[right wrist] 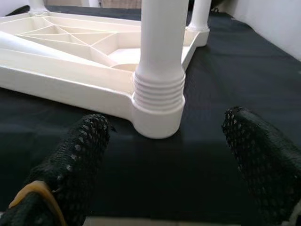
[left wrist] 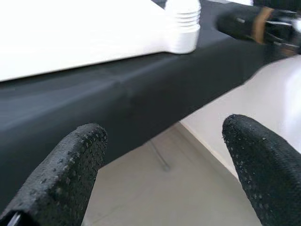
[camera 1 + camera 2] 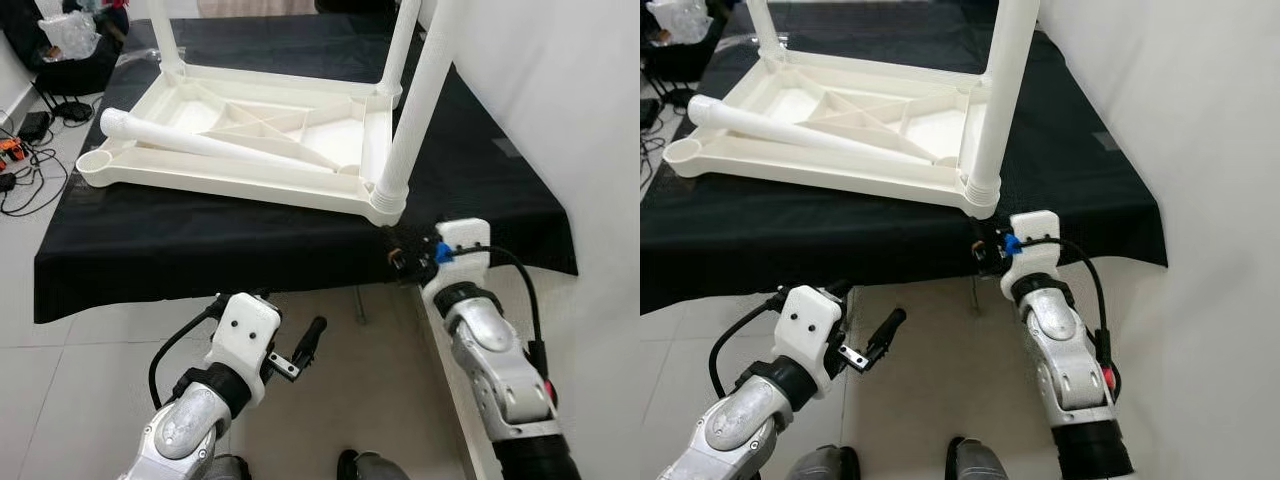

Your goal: Building children table

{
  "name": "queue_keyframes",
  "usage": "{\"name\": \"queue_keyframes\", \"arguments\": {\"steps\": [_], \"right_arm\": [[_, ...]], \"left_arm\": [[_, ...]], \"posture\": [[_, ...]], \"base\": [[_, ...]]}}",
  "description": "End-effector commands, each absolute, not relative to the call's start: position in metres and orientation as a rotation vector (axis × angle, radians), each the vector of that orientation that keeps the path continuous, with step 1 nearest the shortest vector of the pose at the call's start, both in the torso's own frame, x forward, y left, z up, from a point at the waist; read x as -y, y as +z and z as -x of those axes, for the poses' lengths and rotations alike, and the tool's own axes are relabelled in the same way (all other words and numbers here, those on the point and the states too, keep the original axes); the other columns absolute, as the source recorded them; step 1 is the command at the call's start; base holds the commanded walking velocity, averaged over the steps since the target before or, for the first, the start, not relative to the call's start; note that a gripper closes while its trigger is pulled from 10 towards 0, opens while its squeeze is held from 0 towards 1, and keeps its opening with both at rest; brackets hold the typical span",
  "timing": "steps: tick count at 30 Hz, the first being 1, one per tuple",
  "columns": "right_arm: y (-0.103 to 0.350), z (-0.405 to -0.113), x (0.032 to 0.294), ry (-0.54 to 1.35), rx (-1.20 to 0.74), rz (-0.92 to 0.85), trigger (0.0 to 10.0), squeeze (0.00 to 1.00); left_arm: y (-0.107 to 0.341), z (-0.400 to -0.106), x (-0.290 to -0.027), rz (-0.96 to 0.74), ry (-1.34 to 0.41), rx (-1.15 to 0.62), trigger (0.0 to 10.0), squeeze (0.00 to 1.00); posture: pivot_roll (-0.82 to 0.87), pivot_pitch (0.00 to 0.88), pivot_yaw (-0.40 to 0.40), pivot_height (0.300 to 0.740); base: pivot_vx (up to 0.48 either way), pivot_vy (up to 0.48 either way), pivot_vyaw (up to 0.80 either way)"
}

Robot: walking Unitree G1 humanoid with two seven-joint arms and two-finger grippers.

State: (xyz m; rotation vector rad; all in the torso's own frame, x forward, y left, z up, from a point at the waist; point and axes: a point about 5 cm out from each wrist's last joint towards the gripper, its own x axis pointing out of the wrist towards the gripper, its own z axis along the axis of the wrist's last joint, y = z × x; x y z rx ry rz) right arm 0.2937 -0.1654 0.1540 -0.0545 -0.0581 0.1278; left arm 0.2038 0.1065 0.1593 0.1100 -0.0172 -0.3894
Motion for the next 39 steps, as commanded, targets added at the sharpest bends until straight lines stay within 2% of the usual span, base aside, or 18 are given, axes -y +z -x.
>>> {"name": "queue_keyframes", "arguments": {"steps": [1,4,12,19,24,39], "right_arm": [[0.148,-0.289,0.172,0.097,0.027,0.046,10.0,0.00],[0.149,-0.289,0.172,0.099,0.031,0.052,10.0,0.00],[0.154,-0.296,0.168,0.123,0.075,0.033,10.0,0.00],[0.174,-0.313,0.191,-0.003,0.142,0.013,10.0,0.00],[0.191,-0.322,0.210,-0.131,0.199,0.007,10.0,0.00],[0.200,-0.328,0.208,-0.166,0.238,-0.006,10.0,0.00]], "left_arm": [[0.156,-0.206,-0.112,-0.123,-0.342,0.011,10.0,0.00],[0.156,-0.208,-0.114,-0.123,-0.330,0.014,10.0,0.00],[0.170,-0.219,-0.130,-0.104,-0.207,0.066,10.0,0.00],[0.202,-0.230,-0.174,-0.179,0.029,0.173,10.0,0.00],[0.210,-0.234,-0.190,-0.215,0.101,0.199,10.0,0.00],[0.216,-0.242,-0.195,-0.212,0.144,0.213,10.0,0.00]], "posture": [[0.04,0.110,-0.058,0.740],[0.04,0.105,-0.058,0.740],[0.05,0.079,-0.069,0.740],[0.06,0.066,-0.075,0.740],[0.07,0.063,-0.076,0.740],[0.06,0.062,-0.075,0.740]], "base": [[0.000,0.000,-0.80],[0.000,0.000,-0.80],[0.000,0.000,0.00],[0.000,0.000,0.00],[0.000,0.000,0.00],[0.033,0.000,-0.08]]}}
